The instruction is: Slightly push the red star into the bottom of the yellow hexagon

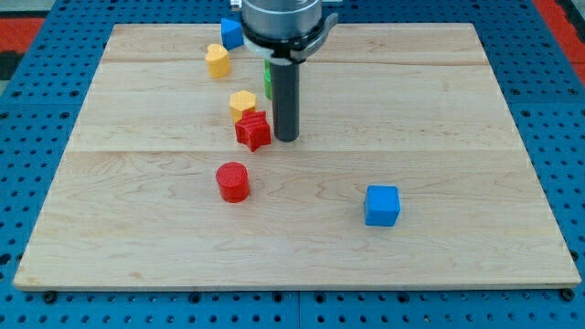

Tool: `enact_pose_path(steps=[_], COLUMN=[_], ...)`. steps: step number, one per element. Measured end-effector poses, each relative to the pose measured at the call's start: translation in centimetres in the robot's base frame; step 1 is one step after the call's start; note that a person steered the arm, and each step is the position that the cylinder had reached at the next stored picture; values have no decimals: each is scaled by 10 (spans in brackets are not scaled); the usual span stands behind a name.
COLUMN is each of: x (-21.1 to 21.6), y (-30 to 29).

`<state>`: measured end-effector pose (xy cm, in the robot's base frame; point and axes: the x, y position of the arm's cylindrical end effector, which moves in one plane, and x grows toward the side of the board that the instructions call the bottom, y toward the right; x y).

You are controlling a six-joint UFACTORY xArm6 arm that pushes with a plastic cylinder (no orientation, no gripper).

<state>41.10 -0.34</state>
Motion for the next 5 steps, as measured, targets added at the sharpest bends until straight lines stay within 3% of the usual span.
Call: enact_pose_path(steps=[2,5], x=[-25,4], y=[-8,-26])
